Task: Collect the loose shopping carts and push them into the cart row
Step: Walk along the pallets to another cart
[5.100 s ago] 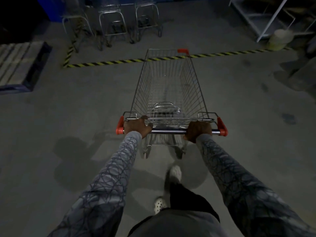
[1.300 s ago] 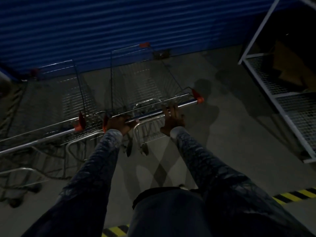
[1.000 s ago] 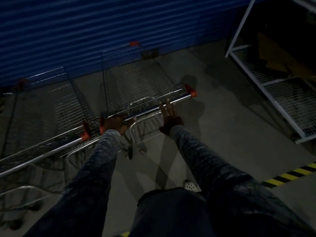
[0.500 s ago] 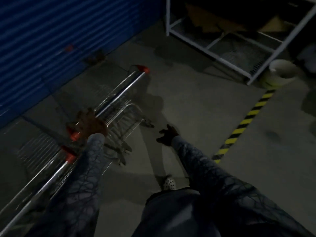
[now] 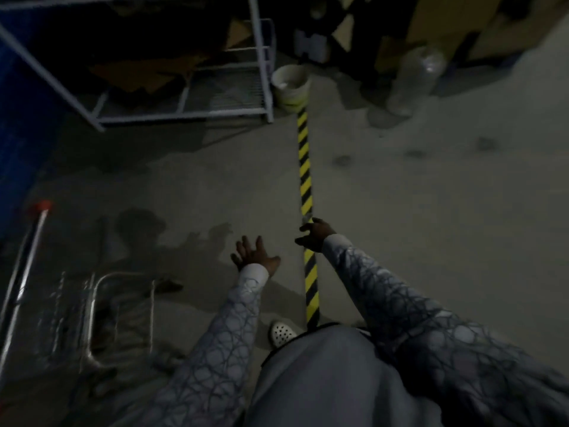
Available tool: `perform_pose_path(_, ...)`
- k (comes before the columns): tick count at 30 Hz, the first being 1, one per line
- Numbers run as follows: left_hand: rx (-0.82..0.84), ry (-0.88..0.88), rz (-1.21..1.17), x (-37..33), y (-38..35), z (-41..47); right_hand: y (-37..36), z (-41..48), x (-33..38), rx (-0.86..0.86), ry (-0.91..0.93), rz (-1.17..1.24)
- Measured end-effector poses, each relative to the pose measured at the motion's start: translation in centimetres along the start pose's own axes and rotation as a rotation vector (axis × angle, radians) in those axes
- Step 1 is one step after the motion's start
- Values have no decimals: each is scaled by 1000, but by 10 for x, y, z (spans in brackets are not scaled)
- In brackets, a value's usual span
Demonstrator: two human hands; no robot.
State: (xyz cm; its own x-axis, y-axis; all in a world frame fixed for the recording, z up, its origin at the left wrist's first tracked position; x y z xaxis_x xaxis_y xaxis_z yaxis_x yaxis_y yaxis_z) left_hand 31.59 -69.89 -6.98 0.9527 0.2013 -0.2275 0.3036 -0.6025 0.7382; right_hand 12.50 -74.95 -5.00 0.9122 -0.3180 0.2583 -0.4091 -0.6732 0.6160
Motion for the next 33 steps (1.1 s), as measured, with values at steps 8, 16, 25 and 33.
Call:
perform_pose_path(8, -1, -511, 92, -248, -57, -28, 51, -73, -256, -269, -161, 388)
perform_pose_path(16, 92, -731, -45, -435, -123, -52, 41, -159, -457, -481, -423, 832)
perform_pose_path(25, 312, -981, -34, -619, -231, -104, -1, -279, -611, -769, -663, 1219)
perform_pose_path(33, 474, -1215, 3, -766, -371, -170, 3, -375, -794, -991, -785, 1277)
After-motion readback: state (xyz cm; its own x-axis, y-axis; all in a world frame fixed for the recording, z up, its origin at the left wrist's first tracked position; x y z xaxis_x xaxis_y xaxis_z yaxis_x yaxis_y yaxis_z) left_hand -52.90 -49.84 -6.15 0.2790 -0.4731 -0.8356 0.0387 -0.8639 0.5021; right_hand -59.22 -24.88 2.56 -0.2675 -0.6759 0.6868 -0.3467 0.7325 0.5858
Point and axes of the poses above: each hand's wrist, its own z-axis towards the middle knuckle, its own y-axis out of the back of the hand, x = y × z, the point moved 3 cm from there along z, towards the middle knuckle, and after that the axes turned 11 degrees about -y, right-handed, at the moved point
